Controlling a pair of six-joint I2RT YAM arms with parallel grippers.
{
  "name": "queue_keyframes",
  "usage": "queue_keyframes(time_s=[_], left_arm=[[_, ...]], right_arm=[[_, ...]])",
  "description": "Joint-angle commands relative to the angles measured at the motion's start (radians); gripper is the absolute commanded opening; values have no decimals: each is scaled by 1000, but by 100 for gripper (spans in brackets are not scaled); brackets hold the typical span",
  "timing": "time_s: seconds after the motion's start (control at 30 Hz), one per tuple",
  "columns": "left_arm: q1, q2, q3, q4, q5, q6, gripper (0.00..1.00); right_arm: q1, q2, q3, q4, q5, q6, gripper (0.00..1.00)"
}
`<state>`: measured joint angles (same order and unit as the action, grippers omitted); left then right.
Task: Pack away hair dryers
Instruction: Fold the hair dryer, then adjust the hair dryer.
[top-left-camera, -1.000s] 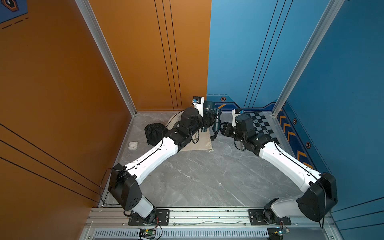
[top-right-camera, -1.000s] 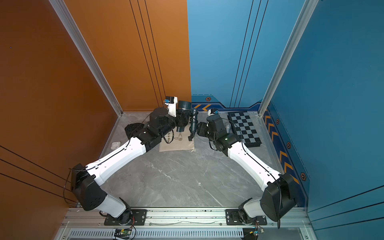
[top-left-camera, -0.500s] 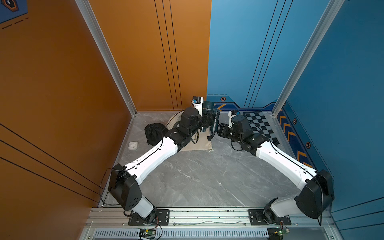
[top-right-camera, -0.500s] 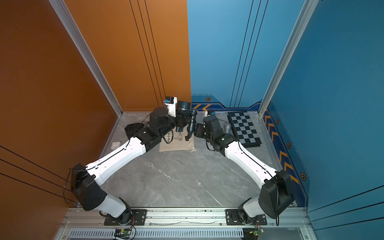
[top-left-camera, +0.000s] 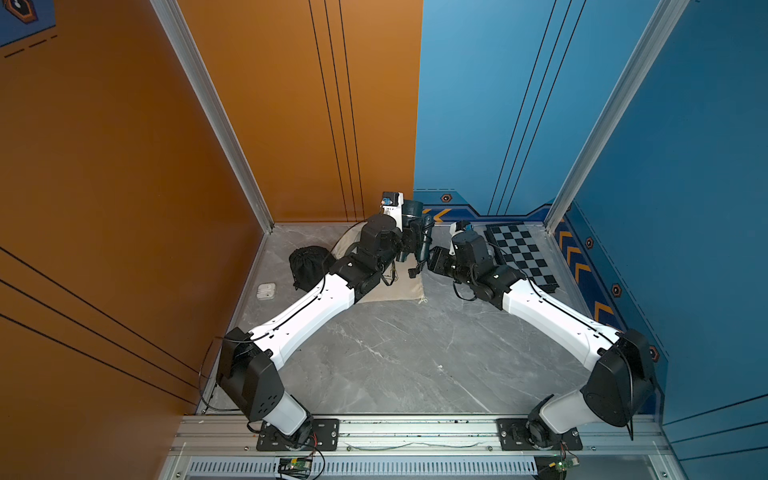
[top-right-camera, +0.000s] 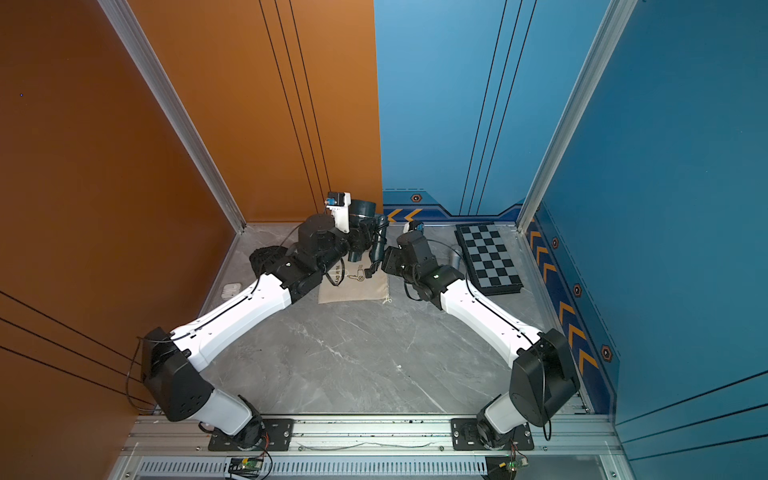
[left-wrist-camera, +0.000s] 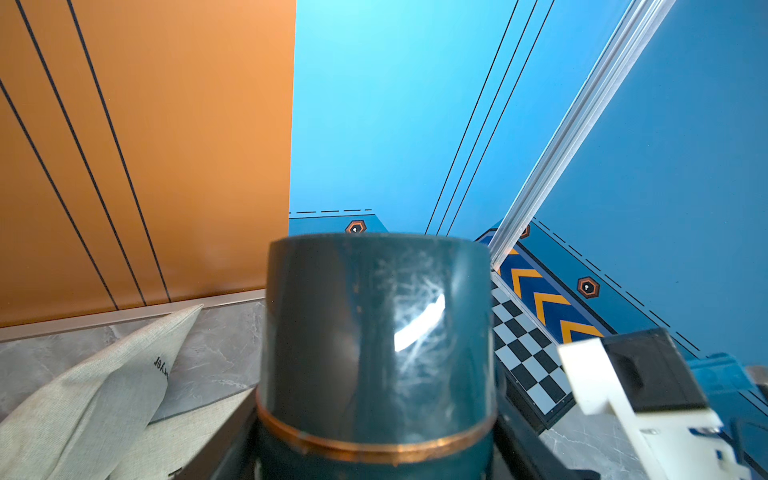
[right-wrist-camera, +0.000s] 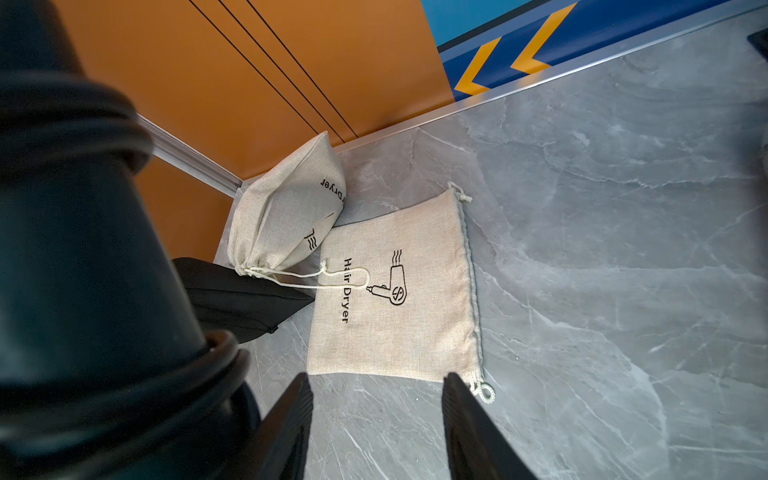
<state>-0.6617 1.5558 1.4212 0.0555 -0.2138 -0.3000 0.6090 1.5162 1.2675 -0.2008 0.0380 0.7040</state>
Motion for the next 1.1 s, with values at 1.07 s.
queue_keyframes(time_s=[1.07], left_arm=[[4, 45, 45, 172, 90, -425, 1]], right_arm=[[-155, -279, -525, 1035, -359, 182, 83]])
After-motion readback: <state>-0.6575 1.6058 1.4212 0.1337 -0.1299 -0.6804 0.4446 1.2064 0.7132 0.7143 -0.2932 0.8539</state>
